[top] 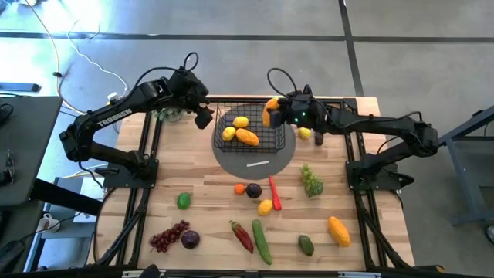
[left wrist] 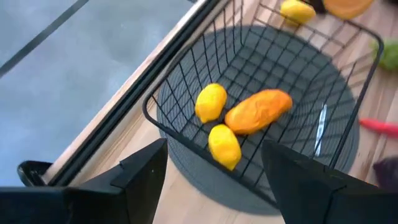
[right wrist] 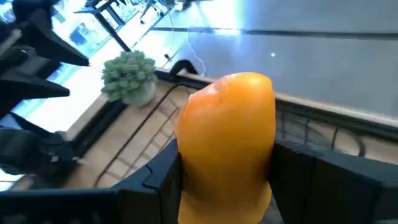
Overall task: Build produce basket
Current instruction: Put the mango into the black wire basket
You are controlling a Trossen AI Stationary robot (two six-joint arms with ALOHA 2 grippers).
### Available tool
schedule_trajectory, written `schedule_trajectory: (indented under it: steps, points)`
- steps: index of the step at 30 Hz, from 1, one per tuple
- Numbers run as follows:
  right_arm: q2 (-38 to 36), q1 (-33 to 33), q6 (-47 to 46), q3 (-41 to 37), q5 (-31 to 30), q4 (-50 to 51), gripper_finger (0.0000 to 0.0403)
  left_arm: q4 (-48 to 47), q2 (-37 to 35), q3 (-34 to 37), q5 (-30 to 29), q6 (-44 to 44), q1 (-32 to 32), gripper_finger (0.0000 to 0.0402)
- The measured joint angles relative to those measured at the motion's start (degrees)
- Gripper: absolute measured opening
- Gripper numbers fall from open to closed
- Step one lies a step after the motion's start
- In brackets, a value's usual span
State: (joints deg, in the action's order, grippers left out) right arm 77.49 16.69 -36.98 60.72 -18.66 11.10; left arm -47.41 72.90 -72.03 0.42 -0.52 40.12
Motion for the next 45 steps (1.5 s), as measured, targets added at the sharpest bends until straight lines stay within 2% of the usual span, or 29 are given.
schedule_trajectory:
  steps: [8, 19, 31, 38, 42, 45]
  points:
    - [5.5, 2.6, 8.9, 0.0, 6.1, -0.9, 0.016, 4.0, 0.0, 0.0, -6.2, -7.8, 0.0, 0.025]
    - [10.9, 4.7, 17.4, 0.0, 11.1, -0.5, 0.0161, 4.3, 0.0, 0.0, -8.8, -8.4, 0.0, 0.025]
    - [14.8, 5.2, 17.6, 0.0, 13.2, 2.6, 0.0161, 4.3, 0.0, 0.0, -8.4, -10.4, 0.0, 0.025]
    - [15.4, 7.1, 14.3, 0.0, 15.7, 4.4, 0.0162, 4.3, 0.0, 0.0, -8.0, -10.4, -0.1, 0.025]
    - [15.8, 8.2, 12.1, 0.0, 18.9, 5.7, 0.0176, 4.3, 0.0, 0.0, -8.0, -11.2, -0.6, 0.025]
    - [15.8, 8.4, 12.0, 0.1, 19.1, 5.9, 0.0197, 4.2, 0.0, 0.0, -8.0, -11.8, -0.9, 0.025]
